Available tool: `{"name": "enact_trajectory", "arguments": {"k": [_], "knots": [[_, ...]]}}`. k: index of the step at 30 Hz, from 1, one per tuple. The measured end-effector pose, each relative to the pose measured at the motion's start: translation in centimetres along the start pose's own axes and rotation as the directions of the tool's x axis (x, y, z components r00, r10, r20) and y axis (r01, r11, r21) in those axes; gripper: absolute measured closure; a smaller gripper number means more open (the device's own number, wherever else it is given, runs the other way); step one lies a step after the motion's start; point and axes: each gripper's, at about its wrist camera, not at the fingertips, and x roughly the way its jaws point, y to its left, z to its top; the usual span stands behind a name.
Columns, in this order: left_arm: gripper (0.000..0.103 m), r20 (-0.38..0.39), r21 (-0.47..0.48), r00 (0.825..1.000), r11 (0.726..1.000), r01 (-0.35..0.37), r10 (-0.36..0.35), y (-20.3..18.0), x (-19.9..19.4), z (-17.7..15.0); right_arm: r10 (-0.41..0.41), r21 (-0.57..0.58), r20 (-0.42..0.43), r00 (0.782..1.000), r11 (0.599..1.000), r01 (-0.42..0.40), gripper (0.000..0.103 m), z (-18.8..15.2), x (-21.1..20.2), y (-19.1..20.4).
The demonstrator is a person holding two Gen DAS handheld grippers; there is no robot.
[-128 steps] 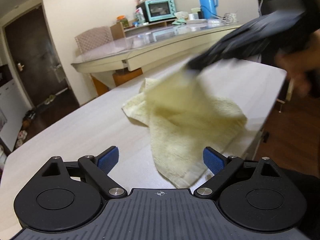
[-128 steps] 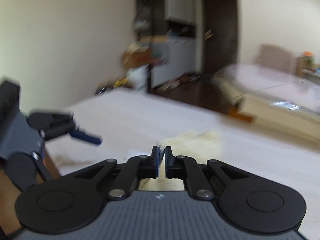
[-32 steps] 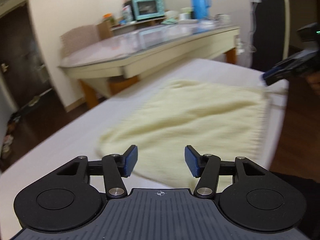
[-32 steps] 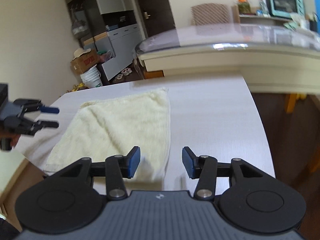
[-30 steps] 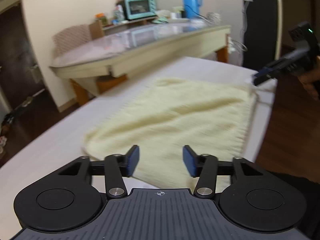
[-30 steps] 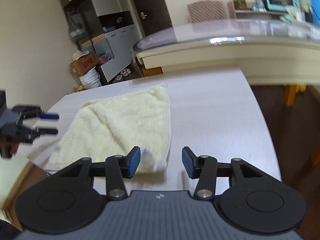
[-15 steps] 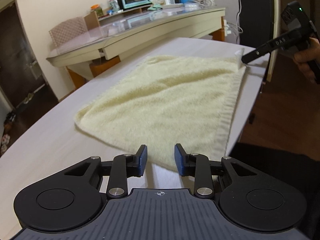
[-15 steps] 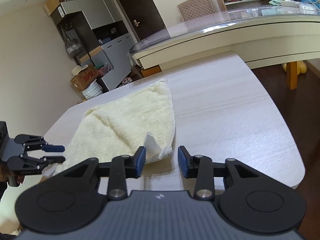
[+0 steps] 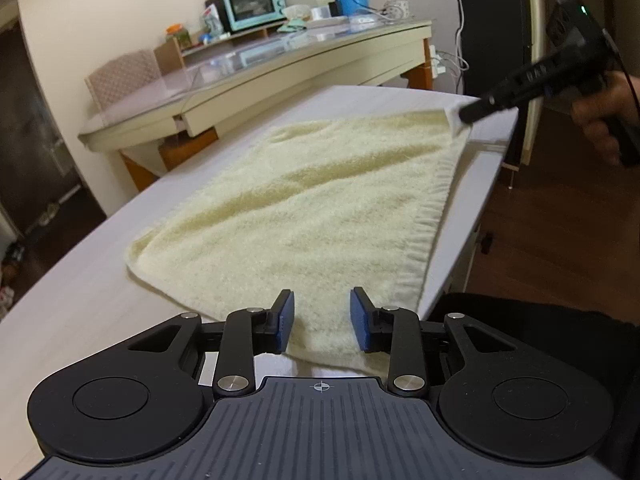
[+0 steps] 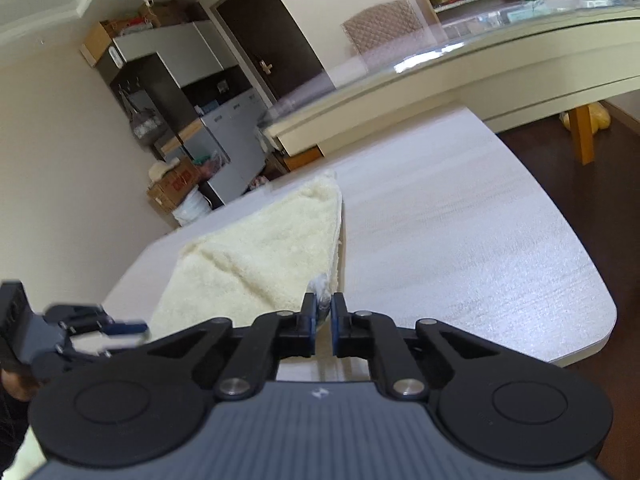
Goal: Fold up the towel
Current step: 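Grasp a towel corner with the right gripper and fold it diagonally onto the opposite corner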
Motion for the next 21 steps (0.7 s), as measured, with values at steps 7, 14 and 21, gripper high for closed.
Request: {"name": "enact_trajectory", "arguments": {"k": [7,14,21], "knots": [[0.07,-0.039,0.016,0.999,1.0,0.007,-0.006,0.2,-1.2,-0.8,0.116,-0.039,0.028,0.993,0.993,-0.115,0.095,2.9,0.4,3.2],[0.067,-0.007,-0.015,0.999,0.999,-0.039,0.038,1.3,-1.6,-1.1,0.174,-0.105,0.009,0.985,0.979,-0.172,0.095,4.8,2.4,6.2],[0.067,-0.009,0.007,1.0,1.0,-0.011,0.011,1.2,-1.5,-1.7,0.189,-0.124,0.002,0.982,0.974,-0.188,0.095,5.9,3.5,7.8]]}}
